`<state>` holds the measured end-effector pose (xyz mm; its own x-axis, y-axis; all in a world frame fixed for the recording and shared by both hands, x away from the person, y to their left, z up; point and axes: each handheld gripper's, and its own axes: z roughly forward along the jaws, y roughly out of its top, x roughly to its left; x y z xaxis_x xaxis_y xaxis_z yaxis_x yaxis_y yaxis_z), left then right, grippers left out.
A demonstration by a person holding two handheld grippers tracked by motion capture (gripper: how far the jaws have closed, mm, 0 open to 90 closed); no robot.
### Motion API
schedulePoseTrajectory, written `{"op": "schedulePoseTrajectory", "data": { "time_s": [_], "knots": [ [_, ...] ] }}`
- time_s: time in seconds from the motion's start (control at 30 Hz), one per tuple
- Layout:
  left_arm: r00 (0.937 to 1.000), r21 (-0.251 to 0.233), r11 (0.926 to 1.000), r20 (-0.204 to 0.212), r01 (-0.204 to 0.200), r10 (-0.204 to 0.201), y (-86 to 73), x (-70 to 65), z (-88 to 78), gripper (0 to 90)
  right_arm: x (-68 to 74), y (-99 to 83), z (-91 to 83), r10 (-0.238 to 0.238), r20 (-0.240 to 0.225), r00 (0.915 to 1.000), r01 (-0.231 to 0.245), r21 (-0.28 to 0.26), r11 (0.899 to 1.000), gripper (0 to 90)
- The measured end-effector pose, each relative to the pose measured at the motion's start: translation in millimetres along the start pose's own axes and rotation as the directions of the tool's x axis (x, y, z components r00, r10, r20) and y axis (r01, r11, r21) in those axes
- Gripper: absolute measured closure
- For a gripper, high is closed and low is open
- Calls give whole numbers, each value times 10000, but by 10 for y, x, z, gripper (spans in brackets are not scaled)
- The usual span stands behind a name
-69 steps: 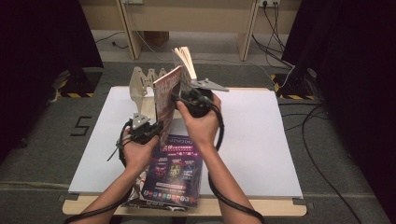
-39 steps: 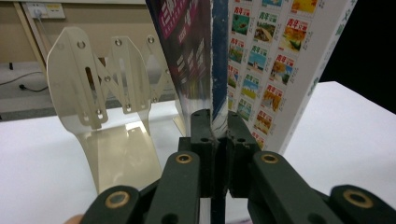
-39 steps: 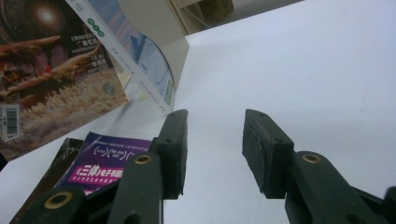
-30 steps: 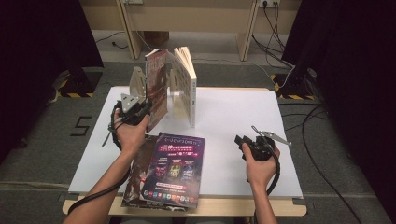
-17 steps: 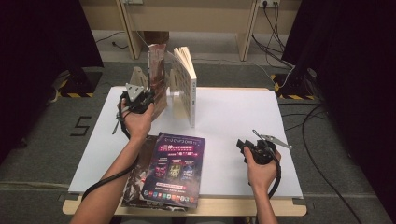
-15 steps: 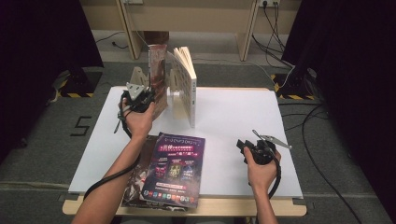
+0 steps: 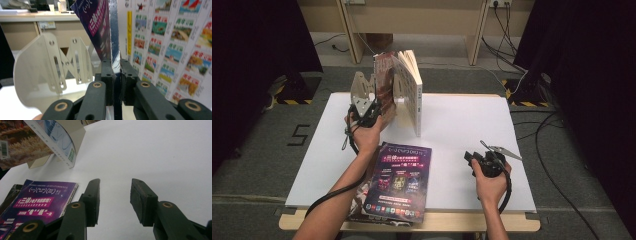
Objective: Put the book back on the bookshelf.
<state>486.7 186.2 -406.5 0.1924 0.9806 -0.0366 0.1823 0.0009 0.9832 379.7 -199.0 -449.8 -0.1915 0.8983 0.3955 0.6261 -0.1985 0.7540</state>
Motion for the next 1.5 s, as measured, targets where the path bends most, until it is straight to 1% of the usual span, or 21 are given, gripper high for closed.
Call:
{"op": "schedulePoseTrajectory", "data": {
  "time_s": [0.1, 0.17, 0.27, 0.4, 0.5, 0.6, 0.63, 0.7, 0.77, 0.83, 0.9, 0.97, 1.07, 1.13, 1.2, 1.27, 1.33, 1.4, 1.43, 1.47, 1.5],
  "knots": [
    [9996, 80, 9996, 55, -263, 263, -81, -15, -54, 811, 7, -4, 4, -3, -31, 10000, 3, 9, 10000, 595],
    [9995, 181, 9995, 158, -267, 264, -117, -9, -78, 807, 7, -6, 8, -120, 18, 9999, 120, 19, 9999, 595],
    [9973, 445, 9975, 504, -551, 528, -177, -11, -116, 790, 13, -10, 11, -167, 33, 9999, 167, 36, 9999, 592],
    [9969, 826, 9955, 675, -457, 402, -265, 18, -165, 769, 19, -14, 16, -96, 22, 10000, 96, 84, 9999, 588],
    [9962, 1109, 9937, 867, -156, 60, -290, 56, -163, 737, 19, -26, 27, 6, 31, 10000, -6, 192, 9998, 586],
    [9942, 1212, 9911, 855, 550, -656, -251, 131, -132, 684, 19, -32, 40, -4, 3, 10000, 4, 285, 9996, 582],
    [9922, 1171, 9897, 836, 823, -924, -225, 163, -120, 672, 21, -32, 41, -14, -13, 10000, 15, 283, 9996, 581],
    [9924, 989, 9907, 699, 938, -1010, -140, 208, -100, 640, 24, -30, 38, 11, -59, 10000, -9, 292, 9996, 579],
    [9846, 879, 9844, 729, 1524, -1590, -41, 264, -79, 621, 22, -28, 39, 16, -52, 10000, -14, 287, 9996, 578],
    [9847, 677, 9848, 600, 1597, -1638, 84, 311, -65, 622, 19, -31, 46, -4, -33, 10000, 5, 270, 9996, 577],
    [9787, 624, 9806, 775, 1857, -1903, 144, 328, -58, 669, 18, -34, 50, -31, -40, 10000, 32, 310, 9995, 574],
    [9788, 538, 9818, 861, 1819, -1860, 192, 326, -59, 707, 20, -37, 56, -25, -51, 10000, 27, 339, 9994, 573],
    [9732, 610, 9771, 963, 2036, -2088, 225, 309, -61, 724, 25, -41, 65, -19, -50, 10000, 21, 391, 9992, 571],
    [9758, 627, 9789, 903, 1943, -1994, 223, 296, -64, 742, 27, -42, 65, 34, -44, 10000, -32, 432, 9991, 571],
    [9692, 679, 9735, 1015, 2183, -2244, 223, 299, -65, 758, 19, -40, 65, -4, -64, 10000, 7, 393, 9992, 571],
    [9670, 800, 9708, 1014, 2261, -2336, 233, 304, -69, 785, 13, -38, 61, 25, -51, 10000, -22, 393, 9992, 570],
    [9541, 921, 9612, 1286, 2599, -2703, 250, 305, -66, 812, 0, -36, 58, -11, -47, 10000, 13, 382, 9993, 570],
    [9549, 1026, 9625, 1368, 2510, -2636, 278, 283, -65, 823, -8, -37, 61, 14, -46, 10000, -13, 361, 9993, 570],
    [9520, 1054, 9616, 1495, 2533, -2671, 293, 267, -62, 827, -9, -38, 62, 12, -44, 10000, -10, 365, 9993, 570],
    [9529, 1062, 9632, 1542, 2469, -2613, 309, 246, -61, 832, -7, -38, 62, 14, -49, 10000, -12, 373, 9993, 570],
    [9578, 1001, 9680, 1530, 2299, -2433, 327, 222, -61, 833, -6, -38, 61, 17, -61, 10000, -15, 366, 9993, 570]
  ]
}}
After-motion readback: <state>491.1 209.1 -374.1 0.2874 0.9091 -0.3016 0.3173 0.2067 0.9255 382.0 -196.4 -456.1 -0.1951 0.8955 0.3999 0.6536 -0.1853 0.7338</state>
